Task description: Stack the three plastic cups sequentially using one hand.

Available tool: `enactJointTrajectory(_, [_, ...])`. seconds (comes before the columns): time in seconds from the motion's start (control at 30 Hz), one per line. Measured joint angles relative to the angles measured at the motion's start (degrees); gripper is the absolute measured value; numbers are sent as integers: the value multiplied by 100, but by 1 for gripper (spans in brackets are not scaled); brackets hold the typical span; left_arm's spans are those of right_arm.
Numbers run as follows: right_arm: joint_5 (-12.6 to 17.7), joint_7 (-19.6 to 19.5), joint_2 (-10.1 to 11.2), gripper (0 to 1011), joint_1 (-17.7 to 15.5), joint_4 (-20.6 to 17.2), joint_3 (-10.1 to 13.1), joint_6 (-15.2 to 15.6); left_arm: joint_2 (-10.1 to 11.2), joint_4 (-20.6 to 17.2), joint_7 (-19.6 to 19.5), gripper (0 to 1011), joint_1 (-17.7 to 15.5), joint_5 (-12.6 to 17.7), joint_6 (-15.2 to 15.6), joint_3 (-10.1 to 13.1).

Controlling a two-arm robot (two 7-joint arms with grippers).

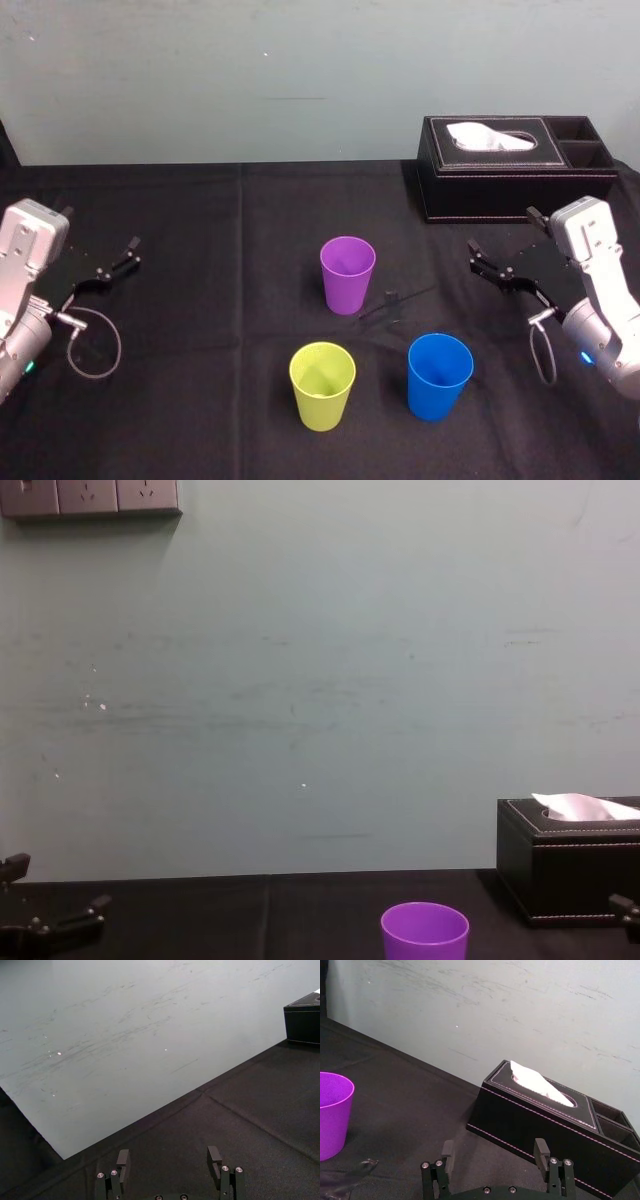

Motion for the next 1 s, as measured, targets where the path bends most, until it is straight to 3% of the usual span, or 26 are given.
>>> enactJointTrajectory(1.0, [0, 0, 0, 1003, 0, 0, 0, 0, 0, 0, 0, 1010, 0, 0, 0, 0])
